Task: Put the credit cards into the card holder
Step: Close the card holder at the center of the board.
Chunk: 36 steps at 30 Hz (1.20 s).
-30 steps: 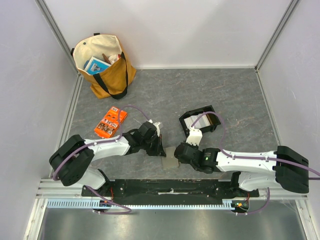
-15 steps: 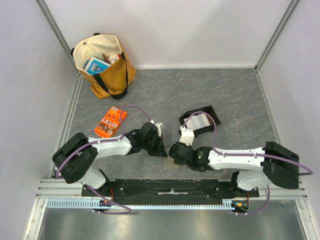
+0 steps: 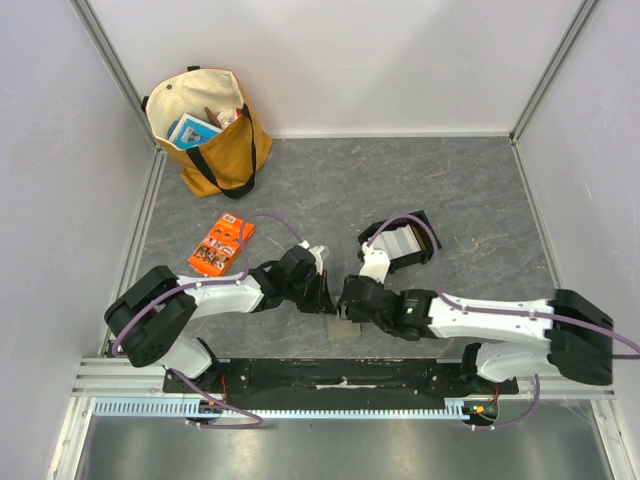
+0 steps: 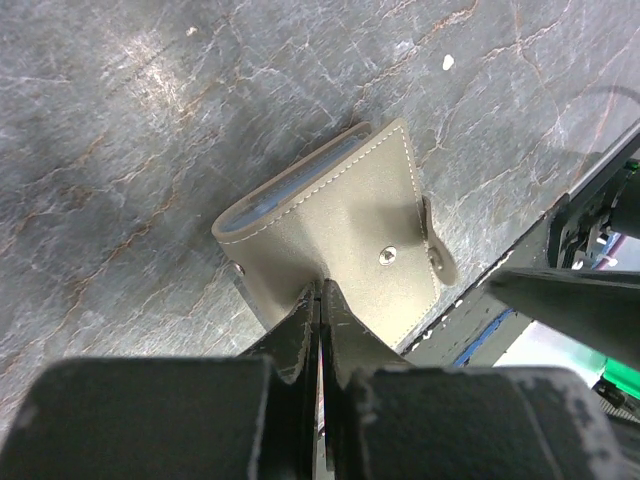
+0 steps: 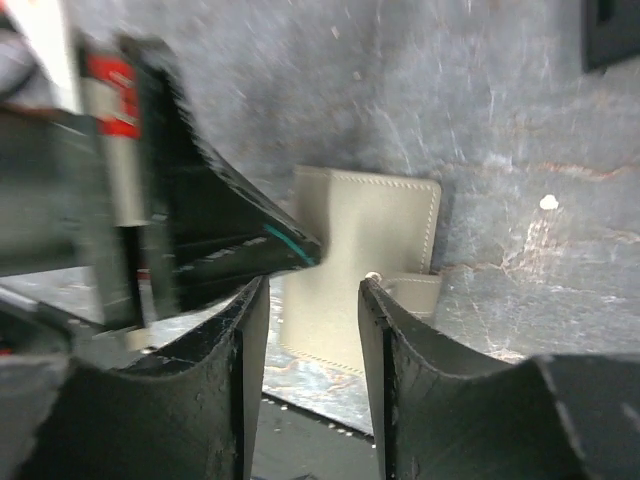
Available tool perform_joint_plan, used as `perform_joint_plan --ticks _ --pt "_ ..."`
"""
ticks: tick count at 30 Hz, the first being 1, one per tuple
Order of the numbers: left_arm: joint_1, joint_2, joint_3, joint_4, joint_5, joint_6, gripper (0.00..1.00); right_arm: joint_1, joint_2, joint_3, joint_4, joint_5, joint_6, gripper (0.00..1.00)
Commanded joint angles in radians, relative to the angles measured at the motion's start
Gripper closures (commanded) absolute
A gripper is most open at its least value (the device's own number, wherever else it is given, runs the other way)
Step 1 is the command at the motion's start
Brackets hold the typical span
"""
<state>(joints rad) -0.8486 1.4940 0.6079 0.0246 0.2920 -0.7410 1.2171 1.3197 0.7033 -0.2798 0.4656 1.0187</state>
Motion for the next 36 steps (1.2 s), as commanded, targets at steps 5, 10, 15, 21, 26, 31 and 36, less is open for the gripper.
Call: perform_joint_plan --ticks 5,10,15,21,26,31,36 --pt "-0.009 -0.008 -0.074 0.024 -0.056 -0.02 0.98 -0.031 -0.278 0.0 -0.048 0.056 -0.066 0.54" --pt "-0.01 0.025 -0.1 0.113 -0.054 -0.014 0.98 -0.034 -0.41 -0.134 -0.125 0.096 0.04 0.8" --pt "-0.018 0.031 -0.122 0.153 -0.063 0.002 0.98 -0.036 -0.54 -0.28 -0.108 0.104 0.049 0.93" --pt "-0.017 -0.009 -0.132 0.127 -0.1 0.008 0.98 -0.047 -0.55 -0.306 -0.049 0.062 0.003 0.95" --pt "-0.015 -0.06 -0.138 0.118 -0.102 0.009 0.92 -0.065 -0.441 -0.278 0.042 -0.001 -0.043 0.96" --pt "-0.017 -0.069 -0.126 0.112 -0.094 0.028 0.92 -0.082 -0.363 -0.265 0.105 -0.033 -0.061 0.97" --pt "-0.018 -0.058 -0.115 0.107 -0.071 0.052 0.92 -0.1 -0.355 -0.271 0.162 -0.077 -0.074 0.98"
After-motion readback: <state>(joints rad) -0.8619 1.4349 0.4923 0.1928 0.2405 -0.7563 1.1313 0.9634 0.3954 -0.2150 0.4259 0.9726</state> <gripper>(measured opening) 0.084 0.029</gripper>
